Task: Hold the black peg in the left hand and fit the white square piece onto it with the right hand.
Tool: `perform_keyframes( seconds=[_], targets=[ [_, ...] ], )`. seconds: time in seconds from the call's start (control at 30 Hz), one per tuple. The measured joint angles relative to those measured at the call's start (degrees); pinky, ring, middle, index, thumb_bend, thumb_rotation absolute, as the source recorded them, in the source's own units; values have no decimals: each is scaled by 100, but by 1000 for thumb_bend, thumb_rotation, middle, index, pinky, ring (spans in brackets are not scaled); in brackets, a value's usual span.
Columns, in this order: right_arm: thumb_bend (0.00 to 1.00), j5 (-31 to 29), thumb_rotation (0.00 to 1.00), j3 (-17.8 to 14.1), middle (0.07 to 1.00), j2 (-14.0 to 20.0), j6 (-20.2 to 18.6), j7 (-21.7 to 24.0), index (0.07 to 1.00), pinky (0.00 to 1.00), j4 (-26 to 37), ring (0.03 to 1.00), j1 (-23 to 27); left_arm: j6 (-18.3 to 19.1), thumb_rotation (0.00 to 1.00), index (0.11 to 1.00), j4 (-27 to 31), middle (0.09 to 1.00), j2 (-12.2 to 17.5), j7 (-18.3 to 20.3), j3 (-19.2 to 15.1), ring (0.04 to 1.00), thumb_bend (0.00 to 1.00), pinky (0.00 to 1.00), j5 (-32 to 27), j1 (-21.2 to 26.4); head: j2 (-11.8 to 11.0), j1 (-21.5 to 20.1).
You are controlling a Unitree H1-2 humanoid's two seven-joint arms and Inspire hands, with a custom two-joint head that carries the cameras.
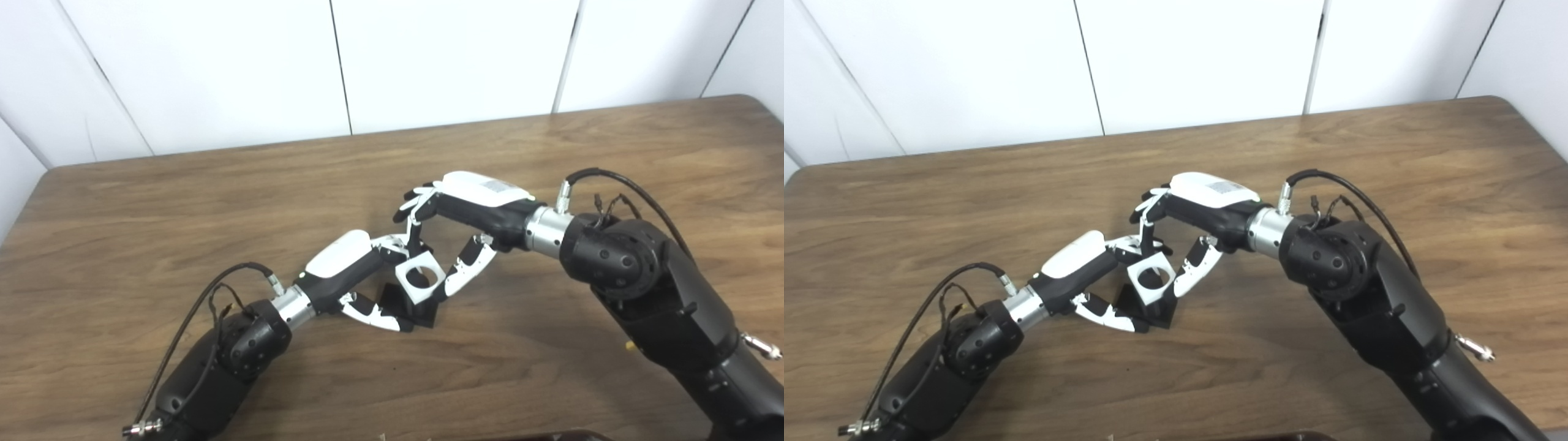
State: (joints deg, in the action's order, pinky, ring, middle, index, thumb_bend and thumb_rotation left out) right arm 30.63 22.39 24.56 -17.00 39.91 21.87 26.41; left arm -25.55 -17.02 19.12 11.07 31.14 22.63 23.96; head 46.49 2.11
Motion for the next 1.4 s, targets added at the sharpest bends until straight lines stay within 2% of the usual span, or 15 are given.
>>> perform_keyframes(
  seconds=[0.4, 0.57, 0.77, 1.03, 1.4],
  targets=[
    [518, 2, 142, 38, 840, -170, 0, -27, 480, 1000, -52, 946, -187, 66, 80, 494, 43, 856, -10, 21, 1, 905, 520, 821, 9, -8, 44, 70],
    [518, -1, 143, 22, 840, -240, 18, -188, 479, 998, -102, 942, -265, 158, 79, 493, 92, 854, -9, 46, 2, 903, 520, 819, 12, -17, 44, 79],
    [517, -7, 143, 26, 840, -264, 220, -397, 480, 999, -234, 943, -296, 162, 78, 494, 97, 857, -10, 46, 2, 906, 520, 822, 12, -18, 61, 97],
    [517, 3, 143, 32, 837, -271, 256, -480, 479, 996, -467, 940, -371, 204, 79, 494, 144, 862, -12, 55, 4, 906, 520, 831, 12, -40, 61, 79],
    [517, -17, 144, 25, 836, -254, 254, -468, 479, 993, -481, 941, -392, 234, 78, 493, 218, 852, -10, 76, -1, 889, 520, 803, 23, -58, 88, 44]
  ],
)
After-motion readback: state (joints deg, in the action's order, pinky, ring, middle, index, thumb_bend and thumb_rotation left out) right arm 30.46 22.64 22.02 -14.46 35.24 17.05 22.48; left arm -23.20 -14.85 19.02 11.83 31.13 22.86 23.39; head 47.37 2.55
